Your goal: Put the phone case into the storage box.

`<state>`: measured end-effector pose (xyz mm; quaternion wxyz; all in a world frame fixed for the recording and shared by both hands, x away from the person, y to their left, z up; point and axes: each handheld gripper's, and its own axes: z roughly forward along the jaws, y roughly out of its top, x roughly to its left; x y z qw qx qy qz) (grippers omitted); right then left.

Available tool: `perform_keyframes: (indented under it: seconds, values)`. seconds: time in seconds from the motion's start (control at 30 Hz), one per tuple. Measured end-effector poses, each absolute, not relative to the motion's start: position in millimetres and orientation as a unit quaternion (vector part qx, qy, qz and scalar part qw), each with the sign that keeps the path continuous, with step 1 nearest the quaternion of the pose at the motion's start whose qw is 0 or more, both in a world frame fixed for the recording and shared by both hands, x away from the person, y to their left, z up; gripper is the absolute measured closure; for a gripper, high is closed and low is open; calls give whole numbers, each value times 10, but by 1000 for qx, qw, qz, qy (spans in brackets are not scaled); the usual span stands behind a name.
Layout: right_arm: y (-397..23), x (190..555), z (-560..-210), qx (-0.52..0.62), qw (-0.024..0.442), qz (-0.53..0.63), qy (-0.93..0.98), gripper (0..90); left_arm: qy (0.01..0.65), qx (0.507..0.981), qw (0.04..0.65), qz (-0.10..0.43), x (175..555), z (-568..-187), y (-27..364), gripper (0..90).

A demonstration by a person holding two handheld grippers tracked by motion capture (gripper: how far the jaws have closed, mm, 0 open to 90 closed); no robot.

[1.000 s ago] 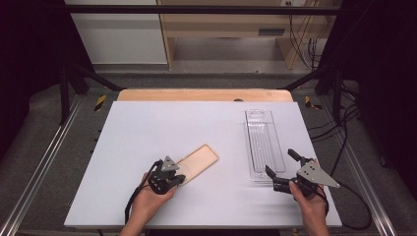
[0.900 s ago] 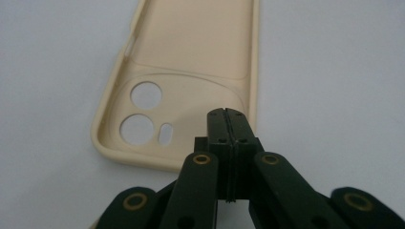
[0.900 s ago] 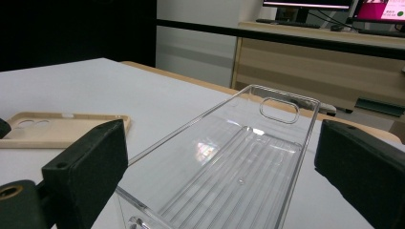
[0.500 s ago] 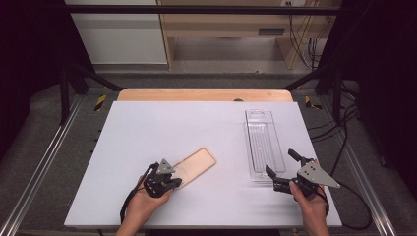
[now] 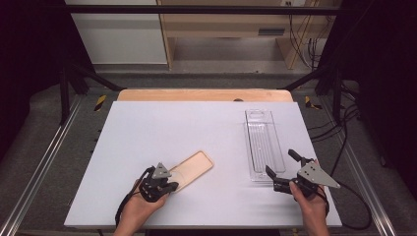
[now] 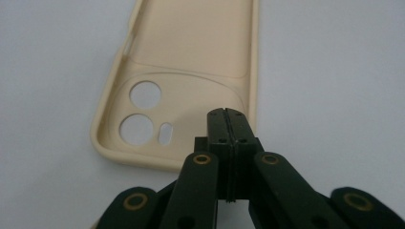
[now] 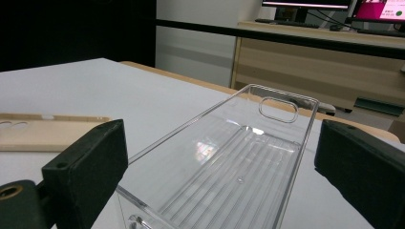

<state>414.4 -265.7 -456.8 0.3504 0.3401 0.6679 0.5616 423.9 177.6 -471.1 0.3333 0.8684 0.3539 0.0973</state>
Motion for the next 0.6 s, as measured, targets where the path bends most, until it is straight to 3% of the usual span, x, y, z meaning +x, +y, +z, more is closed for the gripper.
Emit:
perform_keyframes:
  seconds: [0.6]
  values:
    - [-2655, 4142, -4571, 341, 350, 561, 668, 45, 356, 869, 333, 91, 4179, -4707, 1847, 900]
